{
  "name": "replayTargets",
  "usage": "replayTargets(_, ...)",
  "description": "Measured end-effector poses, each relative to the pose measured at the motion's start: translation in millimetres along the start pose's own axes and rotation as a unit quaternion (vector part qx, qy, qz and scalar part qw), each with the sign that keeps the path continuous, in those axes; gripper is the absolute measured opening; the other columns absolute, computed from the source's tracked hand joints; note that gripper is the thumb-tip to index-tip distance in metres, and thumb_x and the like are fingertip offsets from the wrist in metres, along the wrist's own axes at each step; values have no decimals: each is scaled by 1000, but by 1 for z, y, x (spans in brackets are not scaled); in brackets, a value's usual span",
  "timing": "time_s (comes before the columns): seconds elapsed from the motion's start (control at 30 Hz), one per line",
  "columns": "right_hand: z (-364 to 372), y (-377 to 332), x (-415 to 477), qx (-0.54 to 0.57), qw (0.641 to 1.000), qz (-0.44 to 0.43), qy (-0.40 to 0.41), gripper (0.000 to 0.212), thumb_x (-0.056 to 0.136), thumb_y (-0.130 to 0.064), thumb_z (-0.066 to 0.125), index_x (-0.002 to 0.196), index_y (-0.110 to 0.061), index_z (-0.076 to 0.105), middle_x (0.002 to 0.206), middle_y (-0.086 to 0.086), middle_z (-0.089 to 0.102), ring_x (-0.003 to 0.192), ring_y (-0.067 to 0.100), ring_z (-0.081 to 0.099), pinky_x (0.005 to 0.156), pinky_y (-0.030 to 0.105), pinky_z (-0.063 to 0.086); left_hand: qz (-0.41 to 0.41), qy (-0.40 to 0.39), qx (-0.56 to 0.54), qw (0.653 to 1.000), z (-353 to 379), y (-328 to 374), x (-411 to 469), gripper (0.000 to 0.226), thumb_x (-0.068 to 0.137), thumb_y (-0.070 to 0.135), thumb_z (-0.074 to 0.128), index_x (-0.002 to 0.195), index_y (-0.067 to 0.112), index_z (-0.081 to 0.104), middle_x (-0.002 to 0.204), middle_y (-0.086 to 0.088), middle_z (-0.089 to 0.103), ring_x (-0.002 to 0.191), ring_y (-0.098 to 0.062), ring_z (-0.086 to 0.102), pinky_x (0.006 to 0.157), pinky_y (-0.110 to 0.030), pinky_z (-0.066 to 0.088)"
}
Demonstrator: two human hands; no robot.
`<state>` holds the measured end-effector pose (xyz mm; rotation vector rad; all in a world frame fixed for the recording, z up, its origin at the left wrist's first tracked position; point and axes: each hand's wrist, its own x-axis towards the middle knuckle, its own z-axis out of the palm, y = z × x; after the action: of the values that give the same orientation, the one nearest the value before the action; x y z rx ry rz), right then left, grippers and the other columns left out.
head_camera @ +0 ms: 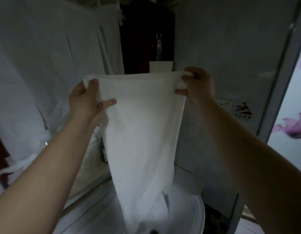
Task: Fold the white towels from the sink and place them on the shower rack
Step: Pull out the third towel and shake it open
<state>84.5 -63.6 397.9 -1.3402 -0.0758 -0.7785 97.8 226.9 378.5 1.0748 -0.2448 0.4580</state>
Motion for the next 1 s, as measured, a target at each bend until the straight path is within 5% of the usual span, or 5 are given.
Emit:
replayTargets(0.2, 21, -12, 12, -15, 999, -28, -33, 21, 94, 0, 60, 107, -15, 66, 99, 4, 65, 95, 22, 67, 77, 45, 63, -42, 18, -31, 998, 13, 24, 3, 17, 103, 27, 56, 116, 18, 64, 125, -6, 65, 112, -28, 65, 75, -61, 60)
replayTargets(0.37, 36, -4, 19, 14, 996, -75, -48, 27, 91, 2, 62, 94, -25, 67, 98, 3, 67, 99, 24, 69, 76, 36, 63, 20, 45, -48, 998, 19, 36, 0, 11, 100, 22, 62, 93, 20, 71, 87, 3, 69, 83, -15, 70, 83, -60, 58)
replayTargets(0.6, 49, -6, 30, -22, 987, -153, -31, 28, 82, -13, 66, 90, -39, 72, 92, -2, 73, 93, 28, 73, 74, 51, 62, 59, 27, -34, 997, 11, 55, 1, 11, 102, 19, 58, 98, 17, 69, 93, -1, 69, 90, -19, 70, 79, -55, 60)
replayTargets(0.7, 58, 15, 29, -112, 986, -101, -68, 26, 86, -6, 64, 95, -29, 71, 93, 5, 71, 86, 27, 70, 76, 55, 61, 71, 16, -15, 997, 17, 62, -2, 11, 101, 19, 60, 96, 17, 69, 91, -1, 66, 84, -20, 71, 78, -66, 57)
replayTargets(1.0, 56, 38, 22, -11, 997, -22, -74, 22, 88, -4, 65, 101, -20, 74, 102, 6, 72, 95, 22, 71, 78, 43, 63, 130, 1, 35, 991, 20, 62, -17, 14, 99, 21, 61, 104, 15, 72, 105, -11, 70, 103, -36, 71, 77, -67, 57)
